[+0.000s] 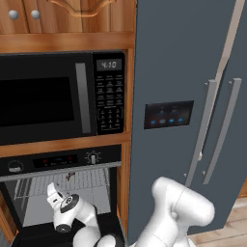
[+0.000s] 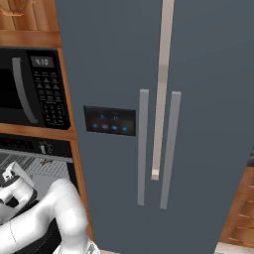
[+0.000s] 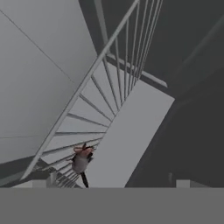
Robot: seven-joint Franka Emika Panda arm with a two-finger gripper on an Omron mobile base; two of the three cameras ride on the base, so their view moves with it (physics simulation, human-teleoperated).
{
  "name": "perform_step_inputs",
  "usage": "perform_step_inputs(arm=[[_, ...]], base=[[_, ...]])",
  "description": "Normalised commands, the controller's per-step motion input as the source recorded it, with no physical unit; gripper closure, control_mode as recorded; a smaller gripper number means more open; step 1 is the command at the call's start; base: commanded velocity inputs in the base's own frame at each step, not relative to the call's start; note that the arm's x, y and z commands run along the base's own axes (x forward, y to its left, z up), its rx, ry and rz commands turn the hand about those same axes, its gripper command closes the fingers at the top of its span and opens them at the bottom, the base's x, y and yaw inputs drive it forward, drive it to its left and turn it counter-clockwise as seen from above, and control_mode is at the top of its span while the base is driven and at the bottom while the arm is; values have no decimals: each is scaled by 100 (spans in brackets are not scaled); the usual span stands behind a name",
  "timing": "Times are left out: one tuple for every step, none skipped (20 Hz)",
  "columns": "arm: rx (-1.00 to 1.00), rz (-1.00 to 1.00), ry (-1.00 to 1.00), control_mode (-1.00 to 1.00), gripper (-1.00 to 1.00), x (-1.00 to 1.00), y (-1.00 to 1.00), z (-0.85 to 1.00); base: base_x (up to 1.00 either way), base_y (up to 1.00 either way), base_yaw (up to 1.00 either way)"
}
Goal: Take the fish from the oven and place it on the plate on the counter.
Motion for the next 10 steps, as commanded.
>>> perform_step_inputs(arm=[[0,-12,-11,-100,-100,59,2,-76],[0,-12,-12,-100,-100,59,4,-78],[0,-12,-13,-100,-100,59,8,-76],[0,-11,-15,-100,-100,58,9,-78],[0,-11,-15,-100,-100,56,7,-78],[0,-11,-16,-100,-100,58,6,-76],[0,-11,-17,-100,-100,59,2,-68],[0,-11,-17,-100,-100,59,1,-64],[0,-10,-16,-100,-100,55,0,-64],[0,-8,-8,-100,-100,17,0,-79]], base=[[0,0,0],[0,0,0],[0,0,0],[0,0,0],[0,0,0],[0,0,0],[0,0,0],[0,0,0],[0,0,0],[0,0,0]])
